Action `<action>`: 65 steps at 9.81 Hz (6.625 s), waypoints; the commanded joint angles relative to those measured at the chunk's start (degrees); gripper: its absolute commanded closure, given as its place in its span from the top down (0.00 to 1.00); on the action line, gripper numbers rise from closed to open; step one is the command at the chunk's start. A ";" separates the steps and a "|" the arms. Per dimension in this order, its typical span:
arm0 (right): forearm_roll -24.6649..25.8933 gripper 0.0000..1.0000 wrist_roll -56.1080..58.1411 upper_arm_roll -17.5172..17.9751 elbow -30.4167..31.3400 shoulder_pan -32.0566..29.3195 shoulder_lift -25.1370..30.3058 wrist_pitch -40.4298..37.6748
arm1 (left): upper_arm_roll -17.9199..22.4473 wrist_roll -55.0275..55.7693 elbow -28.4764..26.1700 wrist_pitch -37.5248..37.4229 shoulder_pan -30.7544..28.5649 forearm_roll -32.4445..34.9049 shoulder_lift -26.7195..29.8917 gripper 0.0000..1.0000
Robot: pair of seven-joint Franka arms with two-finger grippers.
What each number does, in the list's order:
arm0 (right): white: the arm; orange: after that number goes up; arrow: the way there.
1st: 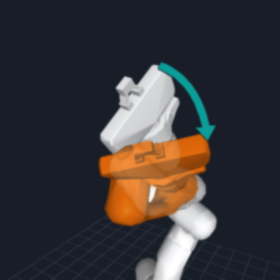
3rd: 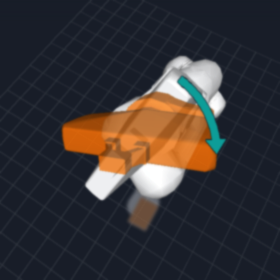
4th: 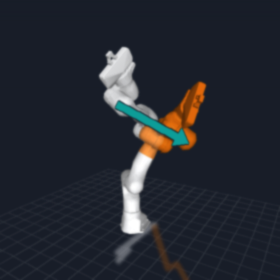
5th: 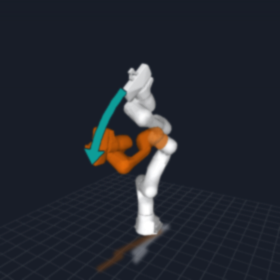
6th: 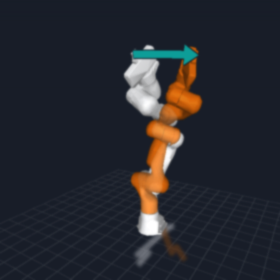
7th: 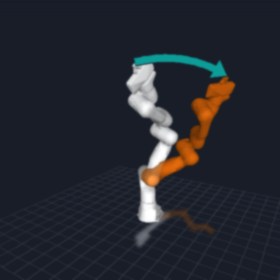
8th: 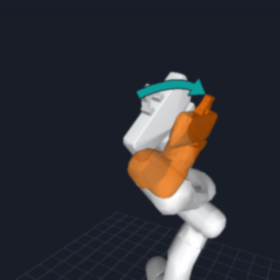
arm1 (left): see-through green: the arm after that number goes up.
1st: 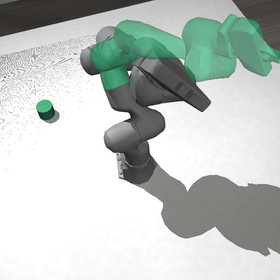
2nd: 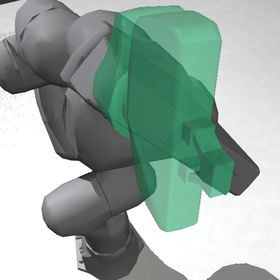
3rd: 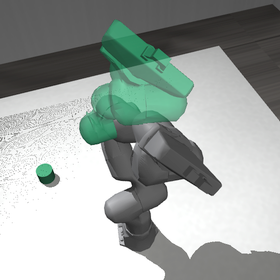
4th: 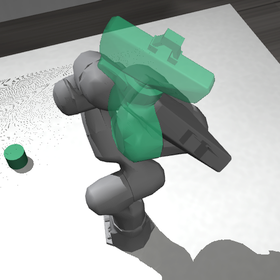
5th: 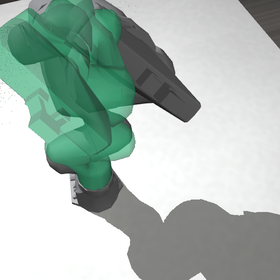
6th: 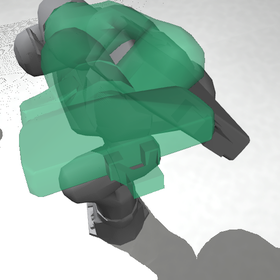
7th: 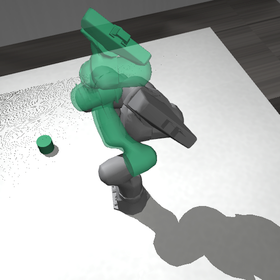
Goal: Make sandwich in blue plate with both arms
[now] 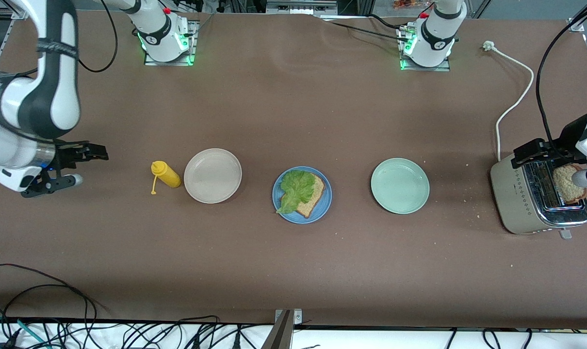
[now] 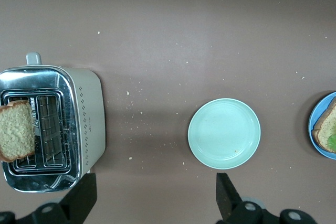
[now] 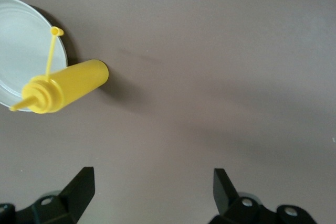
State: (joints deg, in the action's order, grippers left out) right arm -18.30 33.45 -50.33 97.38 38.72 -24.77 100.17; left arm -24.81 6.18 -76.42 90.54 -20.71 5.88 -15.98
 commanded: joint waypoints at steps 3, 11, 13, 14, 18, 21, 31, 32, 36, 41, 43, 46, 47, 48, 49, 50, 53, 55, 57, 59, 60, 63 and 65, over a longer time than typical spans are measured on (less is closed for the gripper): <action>-23.84 1.00 33.70 0.58 1.85 -7.95 -9.74 1.70 | 0.03 -0.91 0.75 -1.06 0.06 -0.96 0.33 1.00; -48.13 1.00 73.13 1.64 2.73 -13.94 -22.15 -16.57 | -0.15 -0.91 1.89 -1.06 0.15 -0.96 0.24 1.00; -52.25 1.00 80.86 2.16 2.55 -14.99 -24.35 -20.96 | -0.15 -0.91 1.89 -1.06 0.15 -0.96 0.24 1.00; -54.28 1.00 83.51 2.43 2.38 -15.25 -25.41 -22.38 | -0.06 -0.91 1.89 -1.06 0.15 -0.96 0.24 1.00; -60.52 1.00 92.13 3.75 2.20 -15.61 -28.04 -26.16 | -0.06 -0.91 1.89 -1.06 0.15 -0.96 0.24 1.00; -64.84 1.00 99.07 3.83 -0.16 -15.52 -30.60 -28.62 | -0.06 -0.91 1.89 -1.06 0.15 -0.96 0.24 1.00; -67.04 0.23 102.88 9.11 -1.76 -18.86 -31.22 -30.21 | 0.03 -0.91 1.89 -1.06 0.15 -0.96 0.24 1.00; -67.05 0.22 101.39 9.11 -1.76 -19.64 -31.04 -30.30 | 0.03 -0.91 1.89 -1.06 0.15 -0.96 0.24 1.00; -66.87 0.16 88.05 8.85 -5.52 -19.92 -30.25 -31.79 | 0.03 -0.91 1.89 -1.06 0.15 -0.96 0.24 1.00; -58.36 0.09 71.97 2.97 -13.18 -18.69 -27.18 -32.32 | -0.06 -0.91 1.89 -1.06 0.15 -0.96 0.24 1.00; -54.59 0.08 66.69 1.11 -18.08 -18.34 -26.30 -33.63 | 0.03 -0.91 1.89 -1.06 0.15 -0.96 0.24 1.00; -47.99 0.08 57.12 -7.20 -28.97 -10.46 -25.68 -32.94 | 0.03 -0.91 1.89 -1.06 0.15 -0.96 0.24 1.00; -45.10 0.09 53.69 -10.98 -30.66 -5.64 -25.68 -31.63 | 0.03 -0.91 1.89 -1.06 0.15 -0.96 0.24 1.00; -41.59 0.10 52.09 -14.41 -31.28 -0.02 -25.77 -29.62 | 0.03 -0.91 1.89 -1.06 0.15 -0.96 0.24 1.00; -38.86 0.10 51.55 -16.54 -31.29 5.52 -25.77 -26.38 | 0.03 -0.91 1.89 -1.06 0.15 -0.96 0.24 1.00; -35.96 0.10 48.67 -17.69 -31.29 10.01 -25.85 -23.47 | 0.03 -0.91 1.89 -1.06 0.15 -0.96 0.24 1.00; -24.88 0.11 40.75 -17.26 -31.11 21.36 -27.08 -15.21 | 0.03 -0.91 1.89 -1.06 0.15 -0.96 0.24 1.00; -17.77 0.11 36.54 -16.48 -30.76 28.31 -28.31 -11.07 | 0.03 -0.91 1.89 -1.06 0.15 -0.96 0.24 1.00; -11.62 0.11 32.58 -13.50 -30.85 31.39 -30.24 -8.43 | 0.03 -0.91 1.89 -1.06 0.15 -0.96 0.24 1.00; -4.15 0.11 28.62 -10.69 -30.85 34.65 -31.65 -5.44 | 0.03 -0.91 1.89 -1.06 0.15 -0.96 0.24 1.00; 0.23 0.11 25.47 -8.41 -30.85 35.62 -32.09 -4.47 | 0.03 -0.91 1.89 -1.06 0.15 -0.96 0.24 1.00; 5.29 0.11 22.37 -4.78 -30.94 35.81 -32.01 -4.29 | 0.12 -0.91 1.89 -1.06 0.15 -0.96 0.24 1.00; 4.68 0.14 22.19 -4.95 -30.94 35.72 -31.57 -4.29 | 0.03 -0.91 1.89 -1.06 0.15 -0.96 0.24 1.00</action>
State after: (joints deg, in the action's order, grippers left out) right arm -14.52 56.28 -55.16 66.48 74.53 -57.38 95.77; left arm -24.99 6.18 -75.37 90.53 -20.64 5.85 -15.97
